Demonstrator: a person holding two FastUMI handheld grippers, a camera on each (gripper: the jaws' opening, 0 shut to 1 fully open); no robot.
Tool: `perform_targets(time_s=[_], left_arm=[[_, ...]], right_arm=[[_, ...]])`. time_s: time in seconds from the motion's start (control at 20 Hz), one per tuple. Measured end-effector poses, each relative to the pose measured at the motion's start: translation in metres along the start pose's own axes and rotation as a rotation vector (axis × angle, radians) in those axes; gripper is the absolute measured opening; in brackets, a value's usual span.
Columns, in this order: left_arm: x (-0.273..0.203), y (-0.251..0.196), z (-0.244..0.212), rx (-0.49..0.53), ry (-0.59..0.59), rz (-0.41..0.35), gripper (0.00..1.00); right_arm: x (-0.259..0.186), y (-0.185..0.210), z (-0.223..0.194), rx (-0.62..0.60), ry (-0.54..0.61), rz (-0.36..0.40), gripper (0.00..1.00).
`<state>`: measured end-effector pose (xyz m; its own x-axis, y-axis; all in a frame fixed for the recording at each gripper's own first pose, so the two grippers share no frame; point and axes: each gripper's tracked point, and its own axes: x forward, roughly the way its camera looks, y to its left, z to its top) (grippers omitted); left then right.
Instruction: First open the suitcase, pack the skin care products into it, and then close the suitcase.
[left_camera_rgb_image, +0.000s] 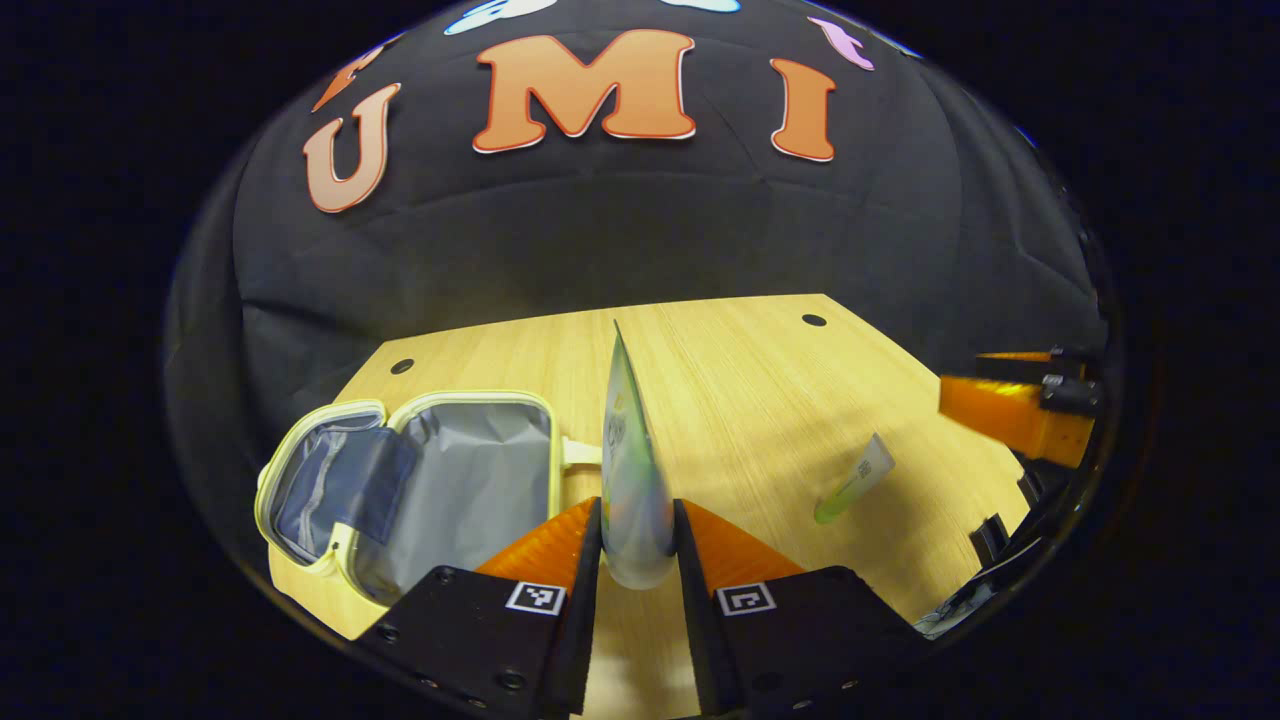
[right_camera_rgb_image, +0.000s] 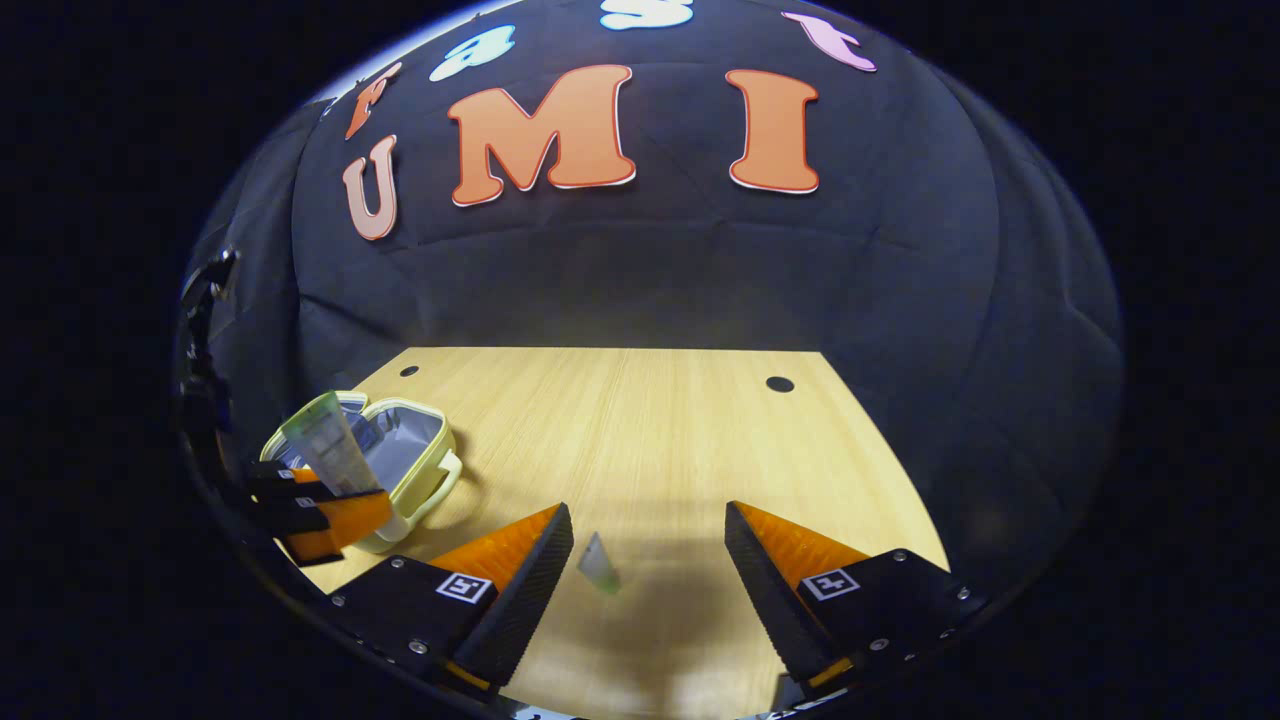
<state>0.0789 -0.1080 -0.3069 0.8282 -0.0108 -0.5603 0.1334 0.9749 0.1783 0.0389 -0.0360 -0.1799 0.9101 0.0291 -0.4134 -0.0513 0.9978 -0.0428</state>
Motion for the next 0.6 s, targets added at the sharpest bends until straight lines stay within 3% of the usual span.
perform_targets(time_s=[0.4, 0.6], left_arm=[[-0.028, 0.072, -0.005, 0.022, 0.029, 0.049, 0.4], [-0.029, 0.09, -0.012, 0.001, 0.057, 0.06, 0.4]], right_arm=[[0.047, 0.028, -0.069, -0.026, 0.145, -0.032, 0.97], [0.067, 0.026, -0.102, -0.004, 0.227, -0.034, 0.82]])
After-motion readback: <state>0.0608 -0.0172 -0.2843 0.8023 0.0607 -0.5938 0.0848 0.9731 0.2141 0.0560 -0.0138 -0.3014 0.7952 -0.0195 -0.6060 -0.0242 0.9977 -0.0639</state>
